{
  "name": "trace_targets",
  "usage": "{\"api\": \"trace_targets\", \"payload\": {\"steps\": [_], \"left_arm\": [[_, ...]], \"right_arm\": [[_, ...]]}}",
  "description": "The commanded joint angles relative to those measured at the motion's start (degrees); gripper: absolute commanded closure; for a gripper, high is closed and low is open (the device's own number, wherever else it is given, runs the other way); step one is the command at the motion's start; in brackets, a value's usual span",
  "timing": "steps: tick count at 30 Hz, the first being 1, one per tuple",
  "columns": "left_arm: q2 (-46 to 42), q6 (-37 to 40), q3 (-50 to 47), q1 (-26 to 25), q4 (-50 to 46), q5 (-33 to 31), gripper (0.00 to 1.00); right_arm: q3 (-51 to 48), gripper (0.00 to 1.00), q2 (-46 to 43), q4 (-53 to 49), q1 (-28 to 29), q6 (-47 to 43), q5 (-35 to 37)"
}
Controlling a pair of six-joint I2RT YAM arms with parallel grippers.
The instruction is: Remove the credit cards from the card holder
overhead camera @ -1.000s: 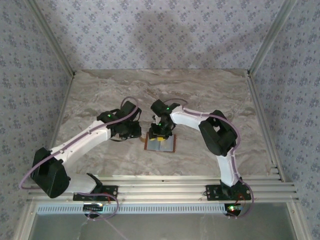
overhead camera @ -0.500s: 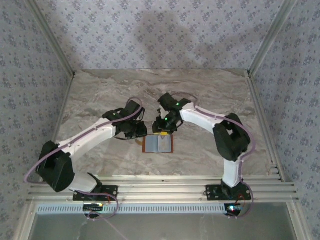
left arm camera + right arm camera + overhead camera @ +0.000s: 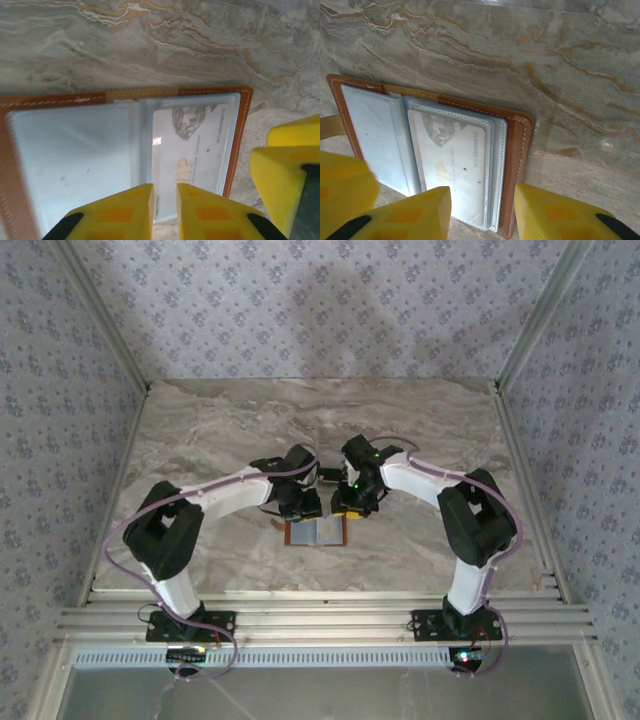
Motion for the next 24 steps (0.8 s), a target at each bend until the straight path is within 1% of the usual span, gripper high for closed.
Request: {"api": "trace_targets", "payload": {"steps": [1, 3, 5, 16, 24], "left_arm": [[1.76, -0.83, 2.13, -0.11, 2.59, 2.78, 0.81], [2.82, -0.99, 2.18, -0.15, 3.01, 3.03, 0.81], [3.62, -1.11, 2.26, -0.12, 3.21, 3.23, 0.82], [5.11, -1.32, 1.07, 0.26, 4.46, 3.58, 0.83], [3.5, -1.67, -1.37, 0.97, 5.19, 3.33, 0.84]], "right_arm": [[-0.19, 0.61, 1.58, 2.04, 0.39, 0.0, -0.11], [-2.26, 0.62, 1.89, 2.08, 0.69, 0.33, -0.32], [-2.39, 0.62, 2.24, 3.61, 0.95, 0.59, -0.45], [-3.36, 0.64, 4.08, 4.94, 1.75, 1.25, -0.81], [-3.36, 0.68, 3.99, 3.97, 1.57, 1.25, 0.41]]}}
